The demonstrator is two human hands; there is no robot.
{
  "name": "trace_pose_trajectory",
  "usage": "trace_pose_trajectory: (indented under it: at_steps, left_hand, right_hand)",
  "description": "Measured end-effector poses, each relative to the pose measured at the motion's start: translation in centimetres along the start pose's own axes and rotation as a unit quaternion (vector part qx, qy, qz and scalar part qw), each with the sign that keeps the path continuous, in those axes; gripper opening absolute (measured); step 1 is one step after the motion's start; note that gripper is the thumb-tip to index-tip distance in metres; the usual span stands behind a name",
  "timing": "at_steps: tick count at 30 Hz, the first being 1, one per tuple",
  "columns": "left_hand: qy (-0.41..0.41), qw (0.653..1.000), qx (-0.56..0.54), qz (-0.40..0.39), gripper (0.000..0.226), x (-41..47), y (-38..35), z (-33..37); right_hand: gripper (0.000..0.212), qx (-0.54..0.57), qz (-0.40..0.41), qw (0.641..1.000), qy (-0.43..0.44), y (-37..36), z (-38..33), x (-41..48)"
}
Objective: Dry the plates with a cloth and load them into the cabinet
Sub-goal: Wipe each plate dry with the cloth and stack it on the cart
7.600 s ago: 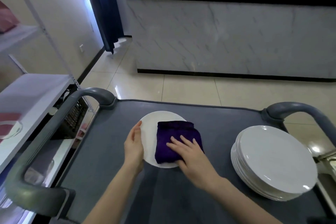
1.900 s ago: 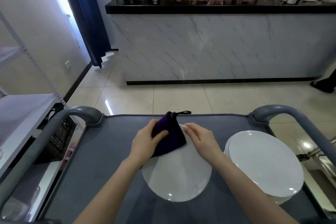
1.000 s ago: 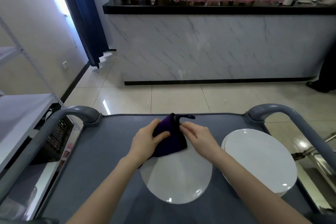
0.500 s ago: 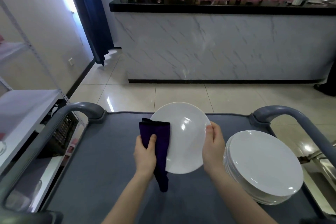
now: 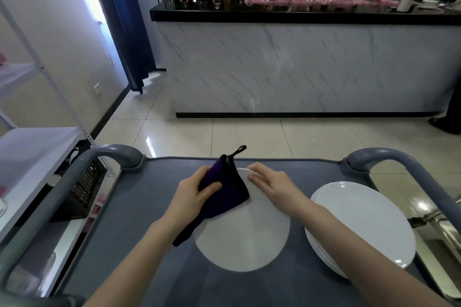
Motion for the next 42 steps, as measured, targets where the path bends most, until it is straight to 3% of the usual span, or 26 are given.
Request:
trace_pose_trajectory:
  at_steps: [4, 6, 8, 13, 16, 20, 25, 29, 32, 35, 38, 42]
  left_hand:
    - [-0.05, 0.99, 0.104, -0.082, 0.014, 0.9, -0.4, 1.0]
    - [-0.051, 0.989, 0.105, -0.086, 0.012, 1.2, -0.9, 1.4]
    - [-0.031, 0.996, 0.068, -0.041, 0.005, 1.4, -1.1, 1.4]
    - [0.039, 0.993, -0.051, 0.102, 0.005, 0.8, -0.7, 0.0]
    - [0.131, 0.964, -0.114, 0.201, 0.01, -1.0, -1.5, -1.7]
    - [0.201, 0.924, -0.175, 0.275, 0.017, -3.1, -3.9, -2.5]
    - [0.131, 0.961, -0.125, 0.212, 0.008, -2.7, -3.1, -1.8]
    - [0.052, 0.992, -0.04, 0.109, 0.006, -1.0, -1.5, -0.8]
    - [0.013, 1.0, 0.016, 0.011, 0.011, 0.1, -1.5, 0.0]
    - [0.001, 0.998, 0.063, -0.031, 0.014, 0.4, -2.0, 0.0]
    - [0.009, 0.999, 0.039, 0.01, 0.01, 0.2, -2.2, -0.3]
    - [0.095, 0.98, -0.057, 0.163, 0.004, -0.5, -1.6, -1.0]
  right_hand:
    - [0.021, -0.048, -0.014, 0.998, 0.042, -0.9, -0.7, -0.3]
    - [0.019, -0.039, 0.013, 0.998, 0.056, -0.8, -0.9, -0.4]
    - [0.01, -0.009, 0.061, 0.997, 0.057, -0.5, -0.9, -0.8]
    - [0.017, 0.099, 0.209, 0.973, 0.0, 0.2, 0.7, -2.1]
    - [0.02, 0.166, 0.327, 0.93, -0.028, 0.0, 0.8, -3.1]
    - [0.022, 0.205, 0.386, 0.897, -0.061, -1.1, 1.0, -3.9]
    - [0.017, 0.153, 0.311, 0.938, -0.02, 1.3, 1.3, -3.1]
    - [0.014, 0.046, 0.163, 0.985, 0.009, 2.9, 0.5, -1.6]
    - [0.016, -0.011, 0.061, 0.998, -0.004, 1.7, 0.3, -1.0]
    - [0.02, -0.037, 0.025, 0.999, -0.002, 0.6, -0.1, -0.7]
    - [0.02, -0.006, 0.059, 0.998, 0.013, 0.4, 0.0, -1.2]
    - [0.018, 0.102, 0.191, 0.976, -0.016, 0.5, 0.6, -2.4]
Point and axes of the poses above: each hand's wrist, its own x-axis towards the middle knuckle, its own y-axis out of the back of the hand, z = x × y, the point moved 4 cm from there along x, towards the middle knuckle, and after that the axes turned 5 degrees about x, right-handed, at the moved point
